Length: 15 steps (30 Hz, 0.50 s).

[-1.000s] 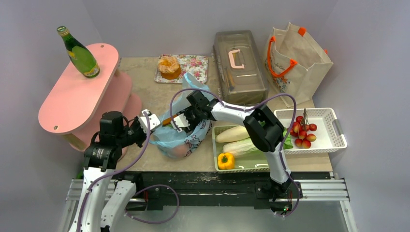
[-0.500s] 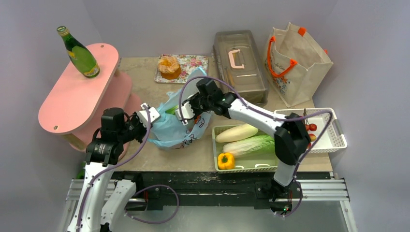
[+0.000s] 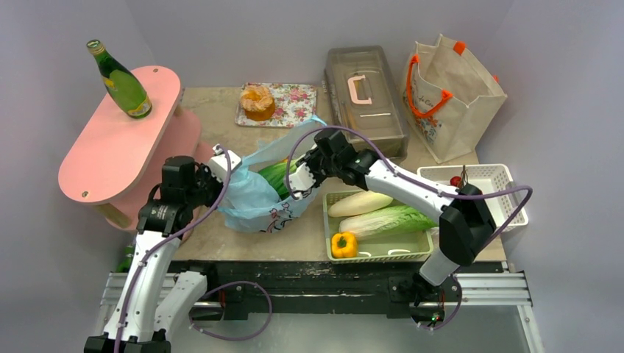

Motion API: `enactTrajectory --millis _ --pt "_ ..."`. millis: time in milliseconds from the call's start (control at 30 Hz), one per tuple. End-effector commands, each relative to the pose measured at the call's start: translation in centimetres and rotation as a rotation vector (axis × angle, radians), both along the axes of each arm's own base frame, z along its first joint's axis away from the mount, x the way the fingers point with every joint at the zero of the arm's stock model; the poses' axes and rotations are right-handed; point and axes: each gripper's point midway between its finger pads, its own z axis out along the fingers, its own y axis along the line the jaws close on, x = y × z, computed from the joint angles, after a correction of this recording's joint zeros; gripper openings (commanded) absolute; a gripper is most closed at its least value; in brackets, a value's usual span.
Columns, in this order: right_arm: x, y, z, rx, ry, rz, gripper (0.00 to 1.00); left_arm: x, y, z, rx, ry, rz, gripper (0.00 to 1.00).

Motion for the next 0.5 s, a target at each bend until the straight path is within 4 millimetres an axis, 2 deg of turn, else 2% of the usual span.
enactTrajectory --millis 0,67,133,267,400,467 --pt "0.0 -0.3 9.7 0.247 -0.062 -0.053 0.00 1.2 1.3 0.0 0.020 -0.008 0.092 0.00" --pt "-2.1 0.5 13.2 0.419 0.083 -0.019 0.00 1.5 1.3 -0.1 0.016 0.002 0.100 0.00" --pt "-3.3 1.1 15.5 0.537 0.219 -0.020 0.00 1.8 1.0 -0.1 0.005 0.011 0.097 0.00" --pt "-5.4 1.4 18.2 0.701 0.438 0.004 0.00 2.2 0.6 0.0 -0.021 0.020 0.095 0.00" --pt "-9.8 1.2 21.6 0.820 0.696 0.064 0.00 2.3 0.4 0.1 -0.044 0.028 0.104 0.00" --pt "-12.1 0.7 22.3 0.844 0.805 0.081 0.00 2.2 0.2 0.0 -0.059 0.034 0.109 0.00"
